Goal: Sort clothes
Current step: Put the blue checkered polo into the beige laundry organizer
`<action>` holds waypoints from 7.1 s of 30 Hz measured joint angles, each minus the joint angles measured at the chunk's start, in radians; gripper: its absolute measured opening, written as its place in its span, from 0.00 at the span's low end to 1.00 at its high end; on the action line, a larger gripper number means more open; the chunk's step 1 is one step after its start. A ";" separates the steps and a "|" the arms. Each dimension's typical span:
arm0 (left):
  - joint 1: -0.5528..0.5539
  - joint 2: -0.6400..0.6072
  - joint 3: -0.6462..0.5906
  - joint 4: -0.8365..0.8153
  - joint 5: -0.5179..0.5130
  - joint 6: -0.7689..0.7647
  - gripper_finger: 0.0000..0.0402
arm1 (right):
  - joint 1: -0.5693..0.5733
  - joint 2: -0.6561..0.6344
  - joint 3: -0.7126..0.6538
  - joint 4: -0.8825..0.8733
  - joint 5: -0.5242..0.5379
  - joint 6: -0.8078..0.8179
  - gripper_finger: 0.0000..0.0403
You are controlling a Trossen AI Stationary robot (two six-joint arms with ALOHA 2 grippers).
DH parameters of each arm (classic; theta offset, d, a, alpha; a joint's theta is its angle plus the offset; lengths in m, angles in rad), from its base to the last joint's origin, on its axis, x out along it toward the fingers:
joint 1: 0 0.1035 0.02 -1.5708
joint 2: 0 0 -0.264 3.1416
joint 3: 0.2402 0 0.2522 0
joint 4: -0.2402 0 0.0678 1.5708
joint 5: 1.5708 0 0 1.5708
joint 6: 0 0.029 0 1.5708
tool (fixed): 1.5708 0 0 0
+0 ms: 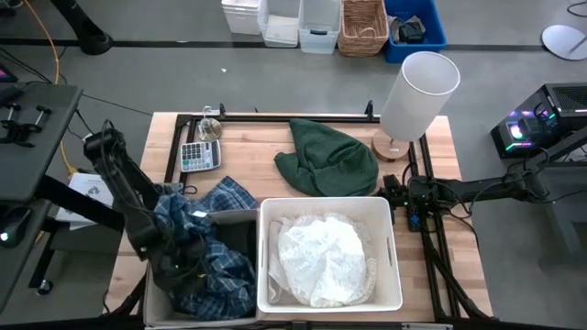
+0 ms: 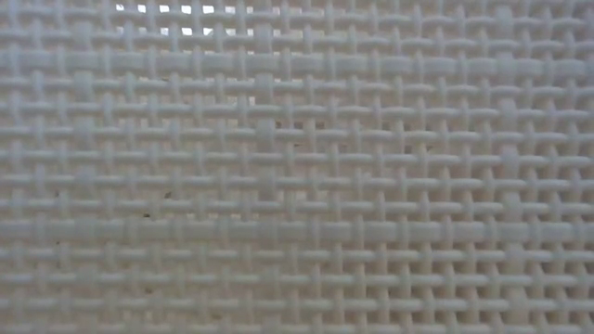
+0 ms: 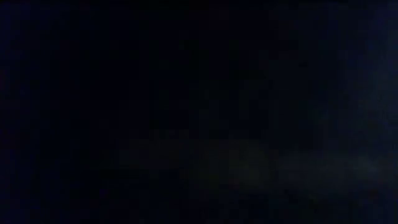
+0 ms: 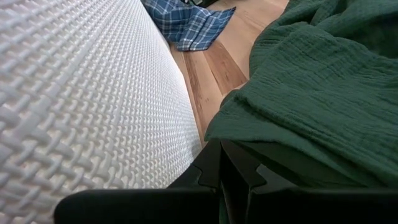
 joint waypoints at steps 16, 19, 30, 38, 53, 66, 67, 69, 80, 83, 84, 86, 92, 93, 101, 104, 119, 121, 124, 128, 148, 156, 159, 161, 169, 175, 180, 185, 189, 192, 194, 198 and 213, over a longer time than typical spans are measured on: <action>0.170 -0.006 0.060 0.300 -0.057 0.442 0.41 | 0.000 0.000 0.000 0.000 0.000 0.000 0.00; 0.243 -0.024 0.060 0.481 0.067 0.530 0.52 | 0.000 0.000 0.000 0.000 0.000 0.000 0.00; 0.414 -0.282 0.060 0.634 0.159 0.635 0.61 | 0.000 0.000 0.000 0.000 0.000 0.000 0.00; 0.323 -0.317 0.121 0.059 0.141 0.456 0.60 | 0.000 0.000 0.000 0.000 0.000 0.000 0.00; 0.323 0.057 0.857 -0.938 -0.147 0.764 0.60 | 0.000 0.000 0.000 0.000 0.000 0.000 0.00; 0.681 0.028 0.902 -0.961 -0.572 0.865 0.60 | 0.000 0.001 0.000 0.001 0.000 0.000 0.00; 0.713 0.012 0.889 -0.967 -0.584 0.862 0.60 | 0.000 0.000 0.000 0.000 0.000 0.000 0.00; 0.785 -0.018 0.847 -0.962 -0.523 0.856 0.60 | 0.000 0.000 0.000 0.000 0.000 0.000 0.00; 1.060 -0.310 0.361 -0.964 -0.364 0.620 0.60 | 0.000 0.000 0.000 0.000 0.000 0.000 0.00; 1.098 -0.394 0.293 -0.967 -0.354 0.561 0.60 | 0.000 0.000 0.000 0.000 0.000 0.000 0.00; 1.109 -0.414 0.270 -0.969 -0.326 0.552 0.60 | 0.000 0.000 0.000 0.000 0.000 0.000 0.00; 1.126 -0.441 0.219 -0.969 -0.243 0.553 0.59 | 0.000 0.000 0.000 0.000 0.000 0.000 0.00; 1.131 -0.484 0.083 -0.967 -0.028 0.585 0.55 | 0.000 0.000 0.000 0.000 0.000 0.000 0.00; 1.131 -0.489 0.065 -0.968 -0.012 0.588 0.54 | 0.000 0.000 0.000 0.000 0.000 0.000 0.00; 1.125 -0.502 0.049 -0.971 0.242 0.639 0.48 | 0.000 0.000 0.000 0.000 0.000 0.000 0.00; 1.103 -0.503 0.090 -0.969 0.376 0.686 0.46 | 0.000 0.000 0.000 0.000 0.000 0.000 0.00; 0.835 -0.498 0.358 -0.962 0.489 0.444 0.46 | 0.000 0.000 0.000 0.000 0.000 0.000 0.00; 0.772 -0.489 0.360 -0.945 0.499 0.399 0.46 | 0.000 0.000 0.000 0.000 0.000 0.000 0.00; 0.676 -0.476 0.360 -0.817 0.580 0.354 0.46 | 0.000 0.000 0.000 0.000 0.000 0.000 0.00; 0.565 -0.440 0.360 -0.585 0.621 0.273 0.46 | 0.000 0.000 0.000 0.000 0.000 0.000 0.00; 0.157 0.193 0.360 -0.261 0.014 0.353 0.46 | 0.000 0.000 0.000 0.000 0.000 0.000 0.00; 0.177 0.433 0.360 0.133 -0.007 0.523 0.46 | 0.000 0.000 0.000 0.000 0.000 0.000 0.00; 0.184 0.510 0.361 0.191 0.034 0.559 0.46 | 0.000 0.000 0.000 0.000 0.000 0.000 0.00; 0.184 0.550 0.363 0.200 0.040 0.567 0.46 | 0.000 0.000 0.000 0.000 0.000 0.000 0.00; 0.207 0.657 0.294 0.381 0.140 0.564 0.46 | 0.000 0.000 0.000 0.000 -0.001 0.000 0.00; 0.251 0.643 0.196 0.519 0.229 0.541 0.46 | 0.000 0.000 0.000 0.000 -0.001 0.000 0.00; 0.309 0.643 0.173 0.596 0.397 0.578 0.46 | 0.000 0.000 0.000 0.000 -0.001 0.000 0.00; 0.347 0.589 0.164 0.540 0.492 0.689 0.46 | 0.000 0.000 0.000 0.000 -0.002 -0.001 0.00; 0.370 0.481 0.160 0.396 0.492 0.787 0.46 | 0.000 0.000 0.000 0.000 -0.002 0.000 0.00; 0.374 0.378 0.154 0.243 0.452 0.847 0.46 | 0.000 0.000 0.000 0.000 0.000 0.000 0.00; 0.364 0.307 0.153 0.155 0.406 0.877 0.46 | 0.000 0.000 0.000 0.000 0.000 0.000 0.00; 0.338 0.178 0.156 0.027 0.344 0.917 0.46 | 0.000 0.000 0.000 0.000 0.000 0.000 0.00; 0.304 -0.170 0.159 0.025 0.150 0.983 0.46 | 0.000 0.000 0.000 0.000 0.000 0.000 0.00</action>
